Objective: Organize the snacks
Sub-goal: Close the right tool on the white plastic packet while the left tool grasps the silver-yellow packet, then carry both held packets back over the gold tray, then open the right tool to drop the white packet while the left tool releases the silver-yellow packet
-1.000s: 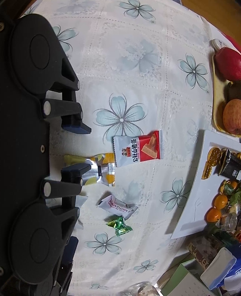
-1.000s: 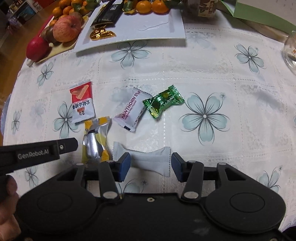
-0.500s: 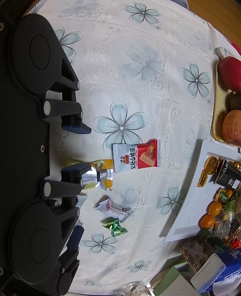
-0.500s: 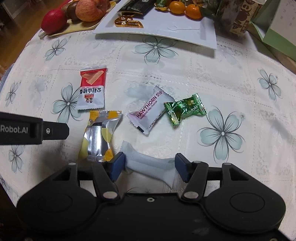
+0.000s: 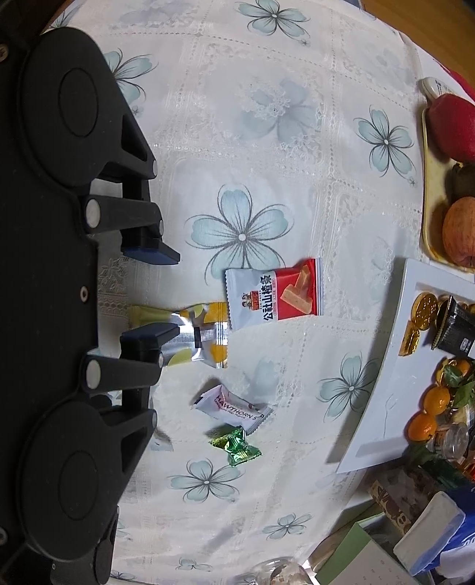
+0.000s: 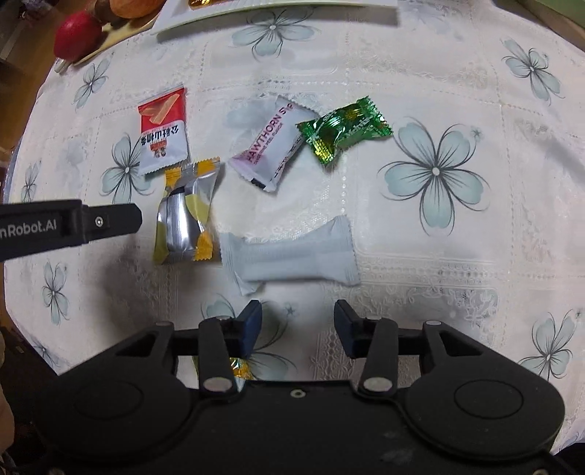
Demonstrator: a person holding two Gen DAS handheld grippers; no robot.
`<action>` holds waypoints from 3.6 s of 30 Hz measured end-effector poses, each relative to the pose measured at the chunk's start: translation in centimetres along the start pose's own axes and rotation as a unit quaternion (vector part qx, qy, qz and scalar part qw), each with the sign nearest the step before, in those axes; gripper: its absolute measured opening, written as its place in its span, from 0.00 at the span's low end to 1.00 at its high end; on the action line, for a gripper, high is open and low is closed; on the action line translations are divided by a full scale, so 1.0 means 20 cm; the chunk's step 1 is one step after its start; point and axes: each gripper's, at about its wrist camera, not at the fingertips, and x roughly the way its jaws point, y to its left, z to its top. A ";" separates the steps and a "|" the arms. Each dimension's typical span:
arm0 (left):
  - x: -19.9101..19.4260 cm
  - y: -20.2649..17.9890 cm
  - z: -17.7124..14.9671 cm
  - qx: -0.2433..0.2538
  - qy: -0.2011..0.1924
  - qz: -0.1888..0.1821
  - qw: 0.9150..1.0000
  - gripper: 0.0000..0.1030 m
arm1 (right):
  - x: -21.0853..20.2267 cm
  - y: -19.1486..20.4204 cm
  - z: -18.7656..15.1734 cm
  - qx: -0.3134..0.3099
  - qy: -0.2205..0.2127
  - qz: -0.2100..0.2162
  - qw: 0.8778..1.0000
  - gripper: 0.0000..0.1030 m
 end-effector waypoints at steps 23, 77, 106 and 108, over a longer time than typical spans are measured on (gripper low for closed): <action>0.15 -0.18 0.02 0.014 -0.022 0.024 0.999 0.46 | -0.17 -0.08 0.03 0.046 -0.060 0.020 0.997 0.56; -0.38 0.10 -0.73 0.037 -0.069 0.030 0.996 0.42 | -0.41 -0.04 -0.59 0.092 -0.167 0.016 0.982 0.21; -0.53 -0.10 -1.59 0.062 -0.045 0.016 0.997 0.42 | -0.54 -0.03 -1.84 0.100 -0.181 0.034 0.978 0.21; -0.54 -0.10 -1.59 0.057 -0.043 0.016 0.997 0.42 | -0.54 -0.04 -1.85 0.098 -0.184 0.039 0.977 0.25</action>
